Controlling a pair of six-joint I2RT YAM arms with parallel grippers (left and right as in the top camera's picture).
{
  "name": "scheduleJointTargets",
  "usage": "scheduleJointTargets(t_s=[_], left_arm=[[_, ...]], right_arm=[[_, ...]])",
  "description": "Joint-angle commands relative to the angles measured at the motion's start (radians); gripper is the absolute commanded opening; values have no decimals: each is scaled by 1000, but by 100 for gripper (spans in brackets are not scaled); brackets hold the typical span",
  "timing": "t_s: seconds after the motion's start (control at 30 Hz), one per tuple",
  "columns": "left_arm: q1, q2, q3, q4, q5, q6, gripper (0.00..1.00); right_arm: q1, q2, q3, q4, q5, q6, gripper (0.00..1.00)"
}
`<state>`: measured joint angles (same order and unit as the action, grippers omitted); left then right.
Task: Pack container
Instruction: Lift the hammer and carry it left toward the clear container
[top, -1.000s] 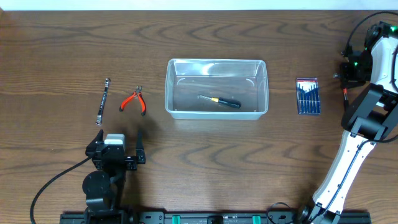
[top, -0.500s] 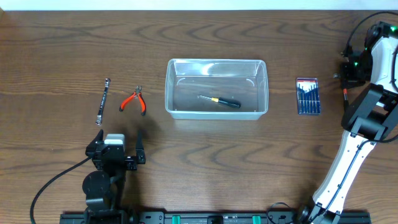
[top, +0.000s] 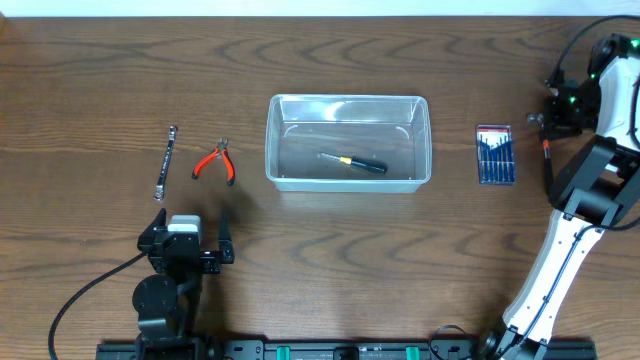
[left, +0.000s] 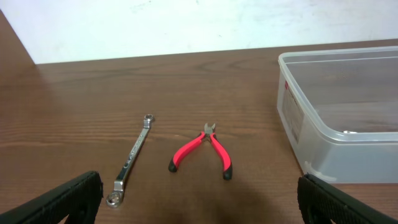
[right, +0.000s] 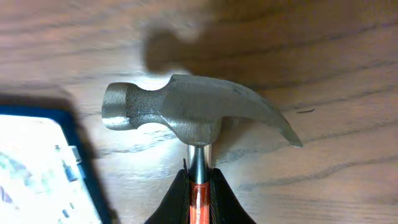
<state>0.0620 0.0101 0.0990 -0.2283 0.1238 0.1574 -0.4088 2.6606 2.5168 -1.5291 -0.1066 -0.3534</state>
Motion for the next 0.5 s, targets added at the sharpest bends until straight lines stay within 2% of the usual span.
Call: scheduleJointTargets(t_s=[0.0, 0.23, 0.47], left_arm=[[4, -6, -25, -8, -8, -2, 98], [4, -6, -25, -8, -8, -2, 98], [4, -6, -25, -8, -8, -2, 98]], right_arm=[[13, 8, 92, -18, -41, -14, 1], [33, -12, 262, -71, -59, -18, 2], [84, -77, 398, -105, -184, -101, 1]])
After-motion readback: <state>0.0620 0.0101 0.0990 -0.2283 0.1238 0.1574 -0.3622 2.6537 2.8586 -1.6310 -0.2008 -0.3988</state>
